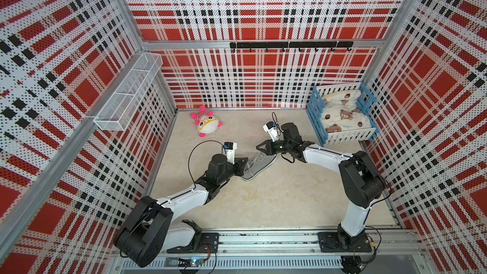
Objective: Tie the shoes
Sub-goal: Cross the shoelace with the shoelace.
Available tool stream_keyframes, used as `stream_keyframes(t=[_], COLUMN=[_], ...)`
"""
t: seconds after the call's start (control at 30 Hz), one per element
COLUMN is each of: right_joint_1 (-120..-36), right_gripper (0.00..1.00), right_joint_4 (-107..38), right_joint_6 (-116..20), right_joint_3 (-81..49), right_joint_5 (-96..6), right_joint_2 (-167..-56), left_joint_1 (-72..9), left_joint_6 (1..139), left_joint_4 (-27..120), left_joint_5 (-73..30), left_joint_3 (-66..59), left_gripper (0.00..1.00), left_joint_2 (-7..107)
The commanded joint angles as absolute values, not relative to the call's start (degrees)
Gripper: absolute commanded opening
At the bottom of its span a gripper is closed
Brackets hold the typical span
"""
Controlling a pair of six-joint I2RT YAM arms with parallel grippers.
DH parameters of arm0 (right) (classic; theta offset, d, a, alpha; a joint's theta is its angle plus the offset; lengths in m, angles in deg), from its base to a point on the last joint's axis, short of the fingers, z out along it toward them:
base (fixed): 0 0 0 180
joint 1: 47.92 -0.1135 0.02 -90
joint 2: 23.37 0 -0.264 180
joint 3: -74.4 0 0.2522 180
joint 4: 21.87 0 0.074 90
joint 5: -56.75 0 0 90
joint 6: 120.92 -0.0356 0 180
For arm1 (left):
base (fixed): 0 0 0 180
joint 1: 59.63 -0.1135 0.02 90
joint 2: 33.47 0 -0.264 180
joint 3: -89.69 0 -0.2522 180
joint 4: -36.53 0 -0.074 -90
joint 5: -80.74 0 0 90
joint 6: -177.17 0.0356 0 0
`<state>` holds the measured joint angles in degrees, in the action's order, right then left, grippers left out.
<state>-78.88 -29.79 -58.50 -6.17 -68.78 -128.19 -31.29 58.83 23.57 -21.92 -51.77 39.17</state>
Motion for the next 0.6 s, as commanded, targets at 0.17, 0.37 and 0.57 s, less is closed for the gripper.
stream_keyframes(t=[0.17, 0.37, 0.57], right_joint_1=[-79.74, -80.52, -80.79], right_gripper=[0.0, 0.0, 0.0], right_joint_4=[-23.06, -22.4, -22.75], right_joint_6=[-65.82, -66.87, -66.02], right_joint_3=[-5.72, -6.33, -6.0], right_joint_5=[-61.02, -60.25, -62.0], right_joint_2=[-126.47, -127.25, -127.53], left_joint_1=[-29.09, -26.52, -25.13], left_joint_6=[56.88, 55.33, 56.38], left_joint_4=[24.36, 24.36, 24.28], left_joint_5=[-23.59, -22.92, -24.87], left_joint_3=[-49.37, -47.87, -45.17], left_gripper=[0.0, 0.0, 0.0], left_joint_2=[42.19, 45.21, 49.7])
